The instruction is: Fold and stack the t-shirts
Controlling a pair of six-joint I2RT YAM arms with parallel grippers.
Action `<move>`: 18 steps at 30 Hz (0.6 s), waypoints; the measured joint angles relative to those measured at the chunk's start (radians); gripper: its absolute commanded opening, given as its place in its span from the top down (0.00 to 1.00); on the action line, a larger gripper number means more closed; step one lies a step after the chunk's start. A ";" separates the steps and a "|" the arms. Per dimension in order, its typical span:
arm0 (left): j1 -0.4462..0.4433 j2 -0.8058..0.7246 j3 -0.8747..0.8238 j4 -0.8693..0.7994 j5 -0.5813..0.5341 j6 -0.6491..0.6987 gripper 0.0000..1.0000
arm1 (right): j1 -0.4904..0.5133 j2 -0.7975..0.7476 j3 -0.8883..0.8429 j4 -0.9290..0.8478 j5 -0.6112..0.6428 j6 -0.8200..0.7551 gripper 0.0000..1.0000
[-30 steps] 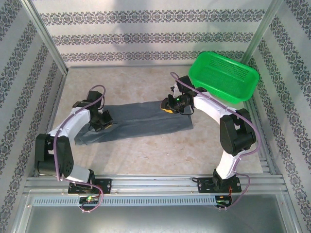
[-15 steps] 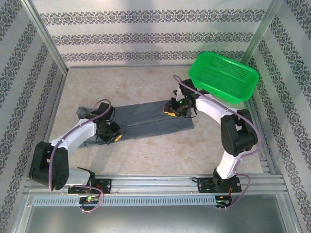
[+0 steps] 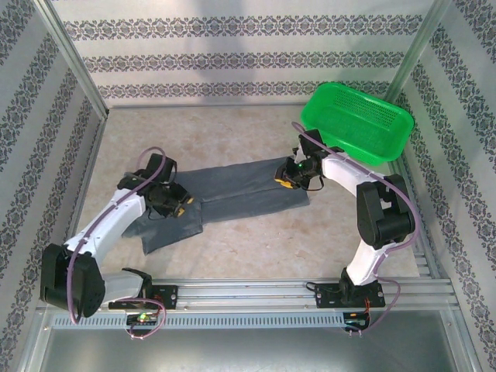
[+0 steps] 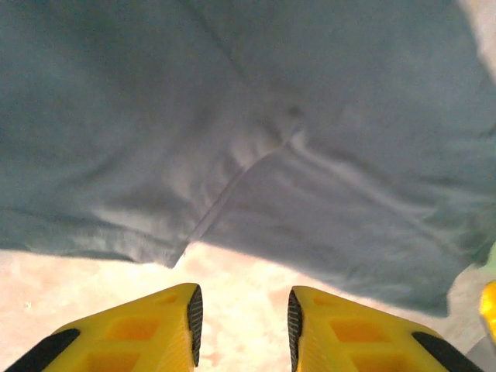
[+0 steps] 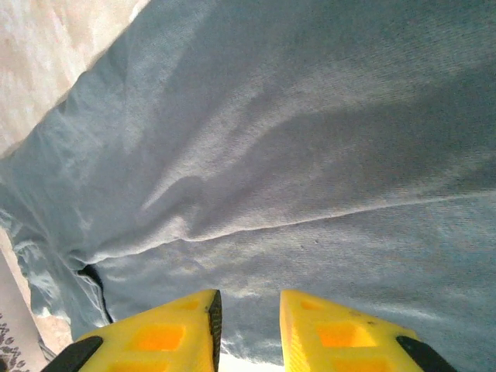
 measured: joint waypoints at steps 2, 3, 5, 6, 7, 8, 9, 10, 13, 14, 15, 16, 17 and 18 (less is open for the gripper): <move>0.068 0.008 0.000 -0.002 -0.015 0.012 0.67 | 0.005 0.002 0.009 0.000 0.000 0.008 0.73; 0.101 0.016 0.000 -0.002 -0.023 0.020 0.67 | 0.008 0.002 0.014 0.000 0.000 0.010 0.73; 0.189 0.030 -0.001 -0.001 -0.032 0.040 0.66 | 0.019 0.002 0.026 0.001 0.001 0.010 0.73; 0.228 0.034 -0.002 0.000 -0.035 0.051 0.66 | 0.027 0.002 0.031 0.001 0.002 0.010 0.73; 0.275 0.037 -0.002 0.003 -0.038 0.064 0.64 | 0.036 0.002 0.036 0.001 0.003 0.009 0.73; 0.325 0.041 -0.002 0.010 -0.037 0.079 0.63 | 0.046 0.002 0.039 0.001 0.003 0.008 0.73; 0.364 0.049 -0.001 0.017 -0.039 0.092 0.62 | 0.051 0.002 0.040 0.001 0.003 0.006 0.73; 0.414 0.065 0.001 0.035 -0.036 0.108 0.62 | 0.056 0.003 0.041 0.001 0.003 0.006 0.73; 0.532 0.150 0.016 0.113 -0.012 0.150 0.62 | 0.051 0.019 0.041 0.003 0.003 0.006 0.73; 0.566 0.193 0.029 0.149 0.002 0.163 0.62 | 0.044 0.031 0.046 0.003 0.004 0.005 0.73; 0.587 0.232 0.043 0.175 0.013 0.175 0.62 | 0.035 0.047 0.056 -0.001 0.004 0.003 0.73; 0.607 0.277 0.062 0.202 0.027 0.188 0.62 | 0.027 0.067 0.073 -0.005 0.006 -0.002 0.73; 0.623 0.330 0.091 0.223 0.038 0.205 0.63 | 0.017 0.094 0.098 -0.014 0.011 -0.009 0.73; 0.632 0.374 0.118 0.240 0.047 0.219 0.63 | 0.010 0.117 0.123 -0.016 0.013 -0.013 0.73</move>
